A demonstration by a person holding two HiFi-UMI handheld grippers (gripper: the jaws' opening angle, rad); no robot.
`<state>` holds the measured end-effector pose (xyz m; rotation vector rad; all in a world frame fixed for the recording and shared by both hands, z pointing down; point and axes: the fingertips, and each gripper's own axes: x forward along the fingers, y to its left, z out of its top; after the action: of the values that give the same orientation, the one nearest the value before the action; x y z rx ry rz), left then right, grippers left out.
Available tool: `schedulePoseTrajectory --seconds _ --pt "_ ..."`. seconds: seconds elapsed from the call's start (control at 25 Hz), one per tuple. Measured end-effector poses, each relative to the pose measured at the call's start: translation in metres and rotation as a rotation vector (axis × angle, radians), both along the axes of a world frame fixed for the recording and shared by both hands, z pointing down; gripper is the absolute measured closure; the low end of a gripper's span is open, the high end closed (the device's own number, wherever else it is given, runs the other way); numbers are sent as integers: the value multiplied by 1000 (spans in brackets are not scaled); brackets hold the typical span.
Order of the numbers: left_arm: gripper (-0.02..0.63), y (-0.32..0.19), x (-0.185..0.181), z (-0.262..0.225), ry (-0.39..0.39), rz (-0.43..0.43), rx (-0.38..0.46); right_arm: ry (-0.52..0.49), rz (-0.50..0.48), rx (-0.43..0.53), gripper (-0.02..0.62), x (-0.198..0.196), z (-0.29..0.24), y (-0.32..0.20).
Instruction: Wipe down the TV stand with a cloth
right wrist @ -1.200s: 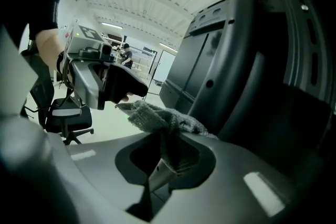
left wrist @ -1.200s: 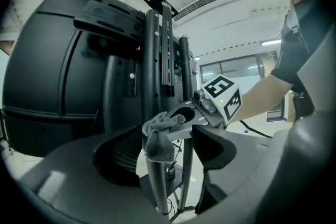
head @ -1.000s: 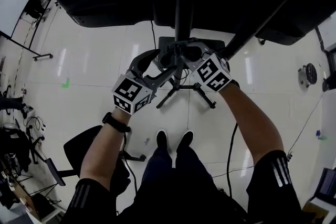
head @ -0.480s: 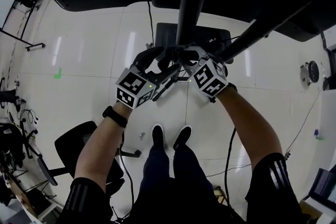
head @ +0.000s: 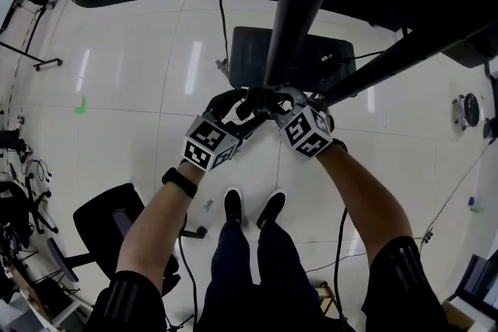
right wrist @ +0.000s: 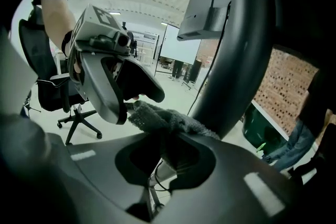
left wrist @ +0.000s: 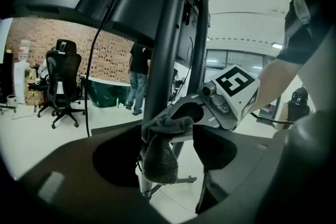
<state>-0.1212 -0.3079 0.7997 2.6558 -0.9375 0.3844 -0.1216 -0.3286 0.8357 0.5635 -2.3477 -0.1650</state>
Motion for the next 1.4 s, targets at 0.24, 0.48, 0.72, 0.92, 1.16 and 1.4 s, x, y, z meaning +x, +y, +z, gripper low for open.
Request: schedulePoseTrajectory --seconds 0.24,0.48,0.72,0.92,1.16,1.4 --pt "272 -7 -1 61 -10 -2 -50 34 3 -28 565 0 63 0" --pt "268 -1 1 103 -14 -9 -93 74 3 -57 565 2 114 2" --pt "265 12 10 117 -26 18 -138 33 54 -132 563 2 122 2" --pt "265 19 6 84 -6 15 -90 -98 82 -144 563 -2 75 14" --pt "261 42 10 -16 38 34 -7 -237 146 -68 563 5 -33 37" --pt "261 68 3 -135 79 33 102 -267 130 57 563 8 -161 68"
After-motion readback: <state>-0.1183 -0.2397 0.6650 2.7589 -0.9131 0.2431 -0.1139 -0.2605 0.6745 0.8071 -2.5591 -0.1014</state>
